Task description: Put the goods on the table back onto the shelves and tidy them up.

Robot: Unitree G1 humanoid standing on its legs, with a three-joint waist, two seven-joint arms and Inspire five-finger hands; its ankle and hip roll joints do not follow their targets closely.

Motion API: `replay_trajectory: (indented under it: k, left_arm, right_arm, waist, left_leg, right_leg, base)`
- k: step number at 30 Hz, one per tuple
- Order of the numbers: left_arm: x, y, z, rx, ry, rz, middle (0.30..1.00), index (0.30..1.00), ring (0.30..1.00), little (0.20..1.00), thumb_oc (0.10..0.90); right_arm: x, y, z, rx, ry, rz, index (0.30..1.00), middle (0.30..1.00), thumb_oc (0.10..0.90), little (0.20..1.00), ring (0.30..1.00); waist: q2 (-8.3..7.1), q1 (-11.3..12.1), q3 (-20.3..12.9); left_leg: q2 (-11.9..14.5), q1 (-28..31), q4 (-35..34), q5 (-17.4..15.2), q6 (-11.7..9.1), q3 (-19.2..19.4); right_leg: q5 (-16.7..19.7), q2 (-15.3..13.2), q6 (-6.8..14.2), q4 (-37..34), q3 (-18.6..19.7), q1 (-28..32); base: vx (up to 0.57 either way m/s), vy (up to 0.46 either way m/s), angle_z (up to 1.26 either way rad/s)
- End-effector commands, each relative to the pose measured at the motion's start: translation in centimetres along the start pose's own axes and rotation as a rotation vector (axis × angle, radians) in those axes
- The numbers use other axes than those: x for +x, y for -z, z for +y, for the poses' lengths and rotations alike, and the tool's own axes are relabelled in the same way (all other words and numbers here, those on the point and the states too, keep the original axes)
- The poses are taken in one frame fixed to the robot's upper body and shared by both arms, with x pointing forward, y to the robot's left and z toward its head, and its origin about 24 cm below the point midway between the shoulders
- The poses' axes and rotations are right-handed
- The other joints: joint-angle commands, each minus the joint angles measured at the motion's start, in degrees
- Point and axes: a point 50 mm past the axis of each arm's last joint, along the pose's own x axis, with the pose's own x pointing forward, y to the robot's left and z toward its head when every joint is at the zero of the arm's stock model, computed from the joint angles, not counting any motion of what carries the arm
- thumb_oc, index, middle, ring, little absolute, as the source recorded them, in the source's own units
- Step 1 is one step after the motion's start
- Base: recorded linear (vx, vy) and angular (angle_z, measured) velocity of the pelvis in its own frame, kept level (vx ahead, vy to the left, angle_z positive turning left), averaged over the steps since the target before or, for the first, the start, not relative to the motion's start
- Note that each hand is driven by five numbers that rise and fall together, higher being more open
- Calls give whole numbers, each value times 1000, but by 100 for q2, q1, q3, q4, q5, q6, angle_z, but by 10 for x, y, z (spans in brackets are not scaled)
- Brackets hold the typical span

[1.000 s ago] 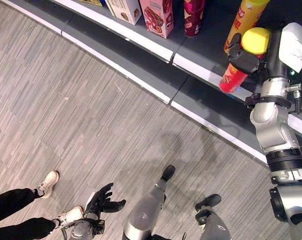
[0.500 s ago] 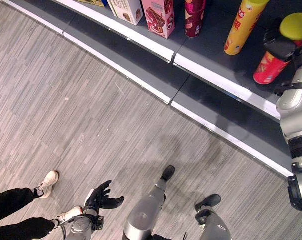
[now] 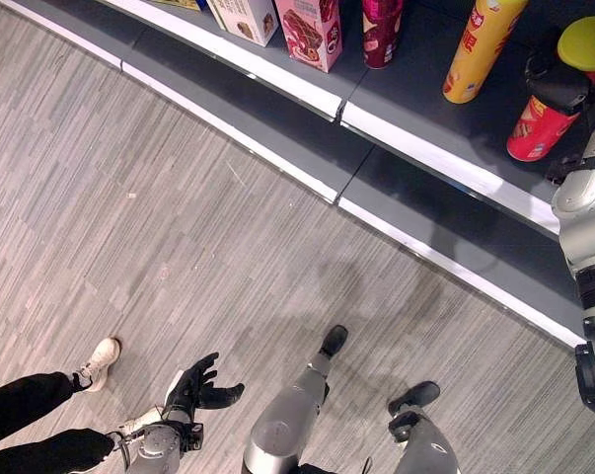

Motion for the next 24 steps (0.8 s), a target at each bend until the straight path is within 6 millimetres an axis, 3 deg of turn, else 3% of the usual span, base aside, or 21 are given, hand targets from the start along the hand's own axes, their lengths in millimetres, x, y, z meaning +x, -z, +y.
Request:
replay_trajectory:
  k: [1, 2, 3, 5, 9, 13, 24]
  left_arm:
    - [-12, 16, 20, 103, -31, 33, 900, 900, 900, 900, 800]
    - [2, -8, 12, 108, -57, -37, 900, 900, 900, 900, 800]
    - [4, -10, 10, 107, -59, -42, 900, 900, 900, 900, 800]
    - [5, -2, 4, 144, 2, 3, 900, 900, 900, 900, 800]
    - [5, 2, 1, 108, -3, 26, 900, 900, 900, 900, 800]
    - [5, 4, 2, 115, -8, 33, 900, 900, 900, 900, 800]
    - [9, -3, -3, 125, -1, 12, 900, 900, 900, 900, 800]
  right_arm:
    - [31, -22, -50, -10, 238, -133, 300, 300, 400, 300, 300]
    - [27, -30, -40, 11, 219, -145, 300, 300, 400, 300, 300]
    - [28, -31, -41, 10, 224, -147, 300, 300, 400, 300, 300]
    - [32, -25, -33, -10, 194, -81, 300, 300, 400, 300, 300]
    - [41, -13, -53, -57, 242, -62, 300, 300, 400, 300, 300]
    - [45, -3, -60, -78, 250, -25, 300, 300, 400, 300, 300]
    - [40, 4, -49, 4, 251, 52, 300, 300, 400, 300, 300]
  waist:
    - [43, 103, -443]
    - [-6, 3, -469]
    - [0, 1, -442]
    - [-10, 30, -456]
    - [46, 64, -464]
    - [124, 90, -494]
    - [212, 113, -533]
  left_leg:
    - [219, 245, -730, -59, -1, -337]
    - [230, 246, -737, -62, 3, -330]
    - [224, 241, -735, -61, 3, -328]
    - [227, 228, -730, -62, 7, -305]
    - [192, 204, -715, -59, 11, -362]
    - [147, 186, -701, -56, 21, -428]
    - [73, 199, -753, -11, 42, -601]
  right_leg:
    - [-302, -641, 565, 1046, 269, -263]
    - [-296, -633, 562, 1061, 299, -285]
    - [-301, -642, 563, 1073, 305, -297]
    - [-301, -646, 559, 1085, 341, -332]
    - [-300, -684, 576, 1135, 285, -327]
    - [-309, -725, 590, 1195, 255, -344]
    - [-320, -813, 622, 1257, 67, -274]
  base:
    - [0, 0, 0]
    - [0, 0, 0]
    - [6, 23, 9]
    - [-2, 5, 9]
    - [-1, -15, 1]
    - [-1, -20, 3]
    - [-1, -15, 8]
